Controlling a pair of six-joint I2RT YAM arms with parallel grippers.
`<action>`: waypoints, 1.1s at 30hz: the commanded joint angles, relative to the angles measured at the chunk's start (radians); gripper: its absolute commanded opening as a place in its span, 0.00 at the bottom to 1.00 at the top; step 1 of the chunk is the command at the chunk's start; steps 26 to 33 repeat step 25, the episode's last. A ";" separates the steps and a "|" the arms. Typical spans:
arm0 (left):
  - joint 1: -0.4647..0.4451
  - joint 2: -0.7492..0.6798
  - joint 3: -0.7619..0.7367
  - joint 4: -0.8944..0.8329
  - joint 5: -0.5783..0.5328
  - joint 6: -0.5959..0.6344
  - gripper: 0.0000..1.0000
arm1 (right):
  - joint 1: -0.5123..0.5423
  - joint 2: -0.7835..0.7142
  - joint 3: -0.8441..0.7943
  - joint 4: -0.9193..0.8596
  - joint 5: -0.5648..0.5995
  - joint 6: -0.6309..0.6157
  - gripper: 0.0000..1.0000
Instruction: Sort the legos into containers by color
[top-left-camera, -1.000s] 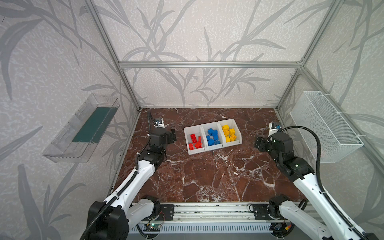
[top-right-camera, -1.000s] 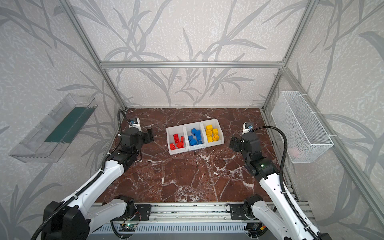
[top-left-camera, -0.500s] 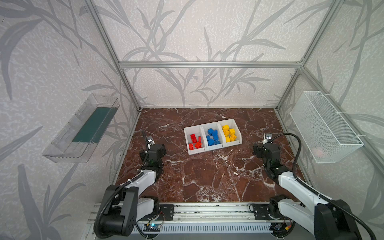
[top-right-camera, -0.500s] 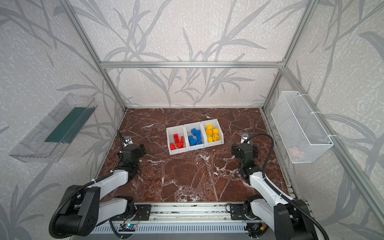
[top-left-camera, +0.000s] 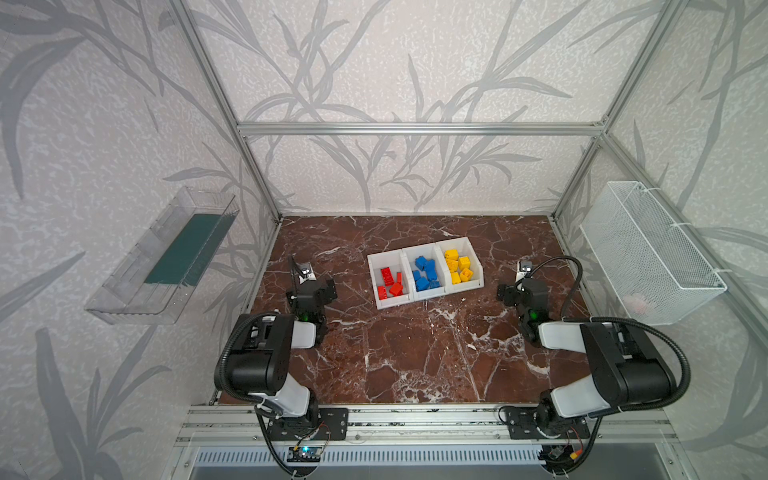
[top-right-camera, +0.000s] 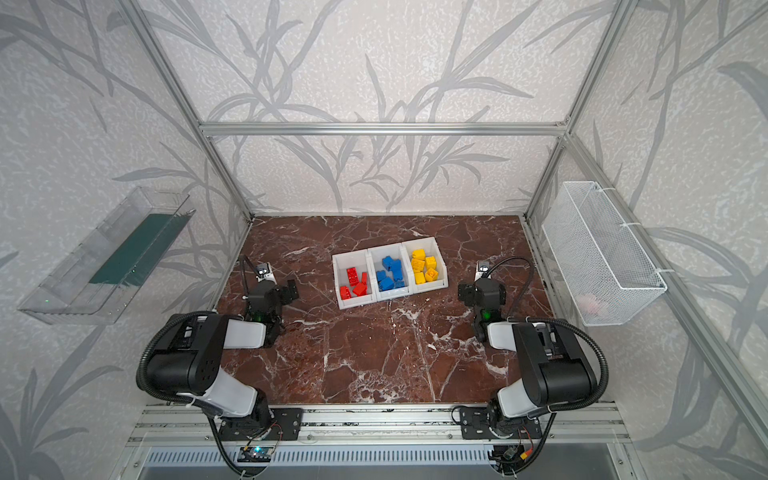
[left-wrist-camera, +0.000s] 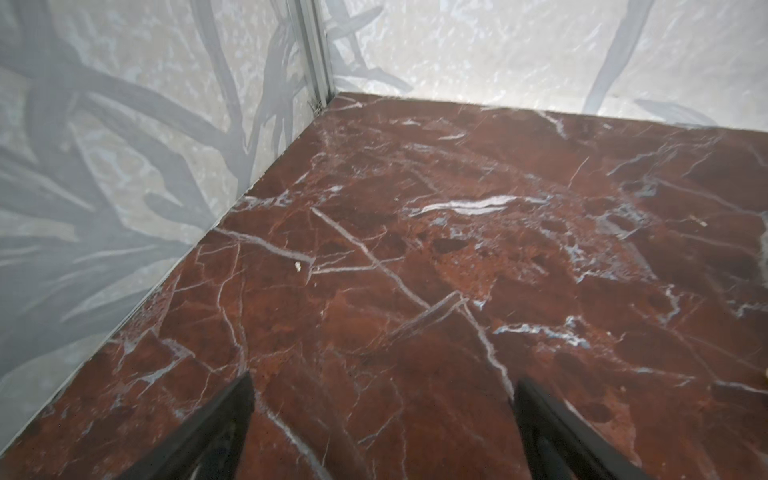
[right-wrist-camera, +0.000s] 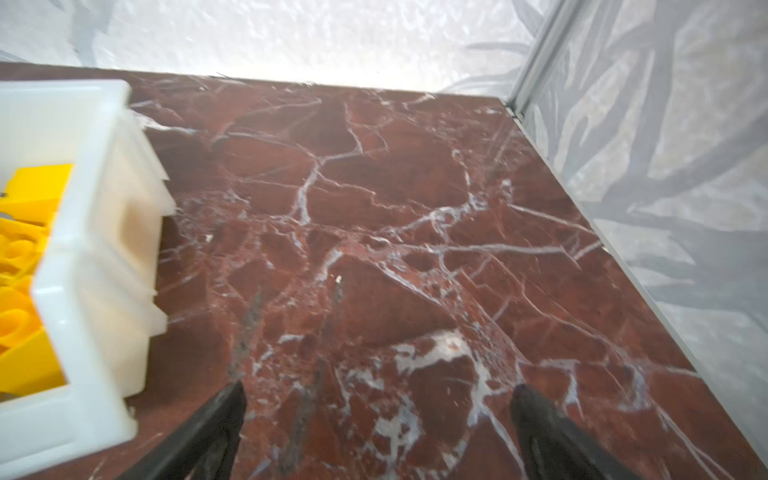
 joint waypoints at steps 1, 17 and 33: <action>0.001 -0.003 -0.004 0.063 0.021 0.026 0.99 | 0.002 0.031 -0.025 0.156 -0.048 -0.031 0.99; -0.004 -0.001 0.002 0.056 0.016 0.032 0.99 | 0.002 -0.009 0.005 0.038 -0.046 -0.023 0.99; -0.002 -0.002 -0.002 0.058 0.023 0.032 0.99 | 0.002 -0.010 0.005 0.037 -0.046 -0.023 0.99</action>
